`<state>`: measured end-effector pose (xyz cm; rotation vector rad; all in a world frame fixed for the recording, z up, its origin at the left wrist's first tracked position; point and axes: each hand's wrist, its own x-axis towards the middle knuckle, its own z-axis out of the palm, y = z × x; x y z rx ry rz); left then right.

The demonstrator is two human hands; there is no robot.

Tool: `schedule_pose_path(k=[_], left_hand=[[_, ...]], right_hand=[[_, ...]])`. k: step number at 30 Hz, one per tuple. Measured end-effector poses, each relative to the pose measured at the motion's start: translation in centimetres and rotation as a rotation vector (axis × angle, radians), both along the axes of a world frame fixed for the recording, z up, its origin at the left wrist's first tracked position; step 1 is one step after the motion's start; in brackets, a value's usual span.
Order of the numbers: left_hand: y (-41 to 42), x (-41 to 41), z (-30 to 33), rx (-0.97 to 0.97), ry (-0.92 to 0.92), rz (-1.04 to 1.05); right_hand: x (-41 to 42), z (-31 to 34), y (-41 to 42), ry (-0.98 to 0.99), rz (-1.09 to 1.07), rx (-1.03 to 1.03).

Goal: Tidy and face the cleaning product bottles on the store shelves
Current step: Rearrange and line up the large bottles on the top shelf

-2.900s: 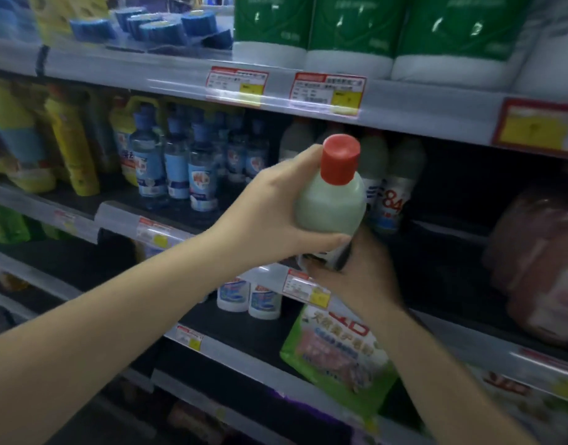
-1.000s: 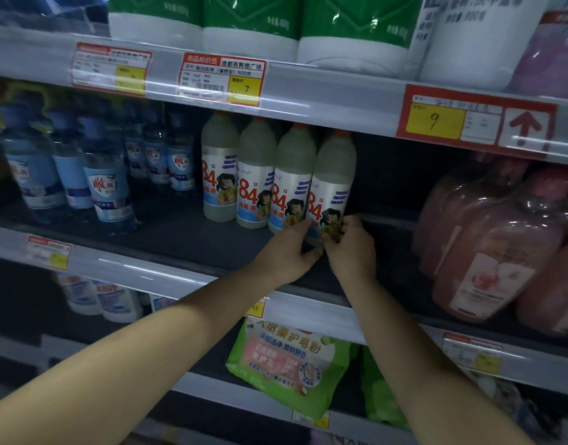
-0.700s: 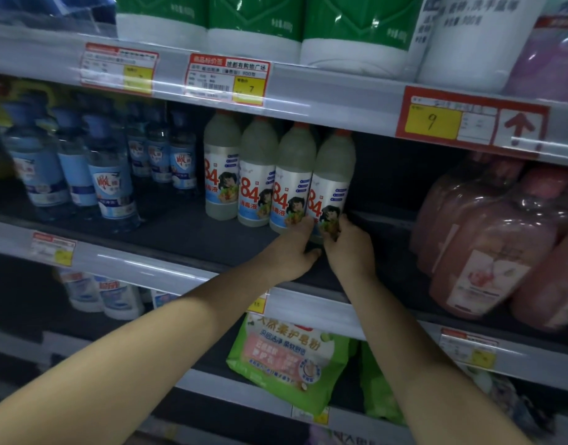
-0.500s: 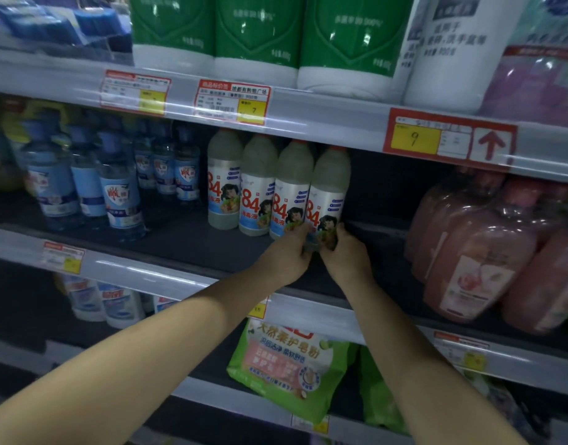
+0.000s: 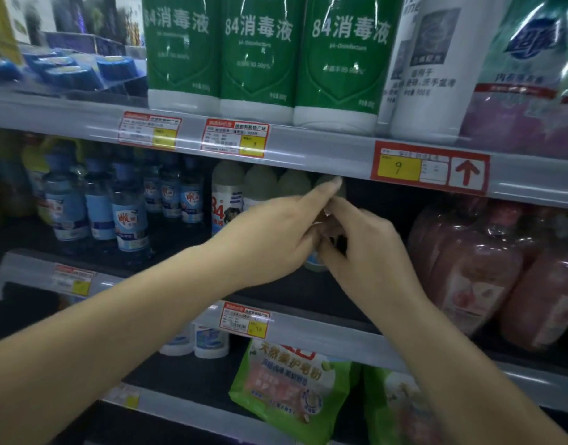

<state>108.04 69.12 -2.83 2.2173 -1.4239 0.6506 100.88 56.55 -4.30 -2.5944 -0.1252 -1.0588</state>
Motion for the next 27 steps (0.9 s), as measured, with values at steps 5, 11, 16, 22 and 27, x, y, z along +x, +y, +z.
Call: schedule_pose_path(k=[5, 11, 16, 22, 27], left_hand=[[1.5, -1.8, 4.1, -0.083, -0.169, -0.185], [1.6, -1.2, 9.5, -0.234, -0.305, -0.098], [1.3, 1.0, 13.2, -0.384, -0.217, 0.047], [-0.5, 3.0, 14.5, -0.396, -0.131, 0.167], [-1.6, 2.8, 14.5, -0.336, -0.032, 0.19]], right_hand=[[-2.8, 4.1, 0.7, -0.182, 0.044, -0.033], [-4.1, 10.2, -0.5, -0.331, 0.004, -0.131], [-3.1, 15.4, -3.2, -0.269, -0.072, -0.08], [0.5, 17.7, -4.8, -0.067, -0.102, 0.045], [3.7, 17.2, -4.4, 0.0, 0.016, 0.242]])
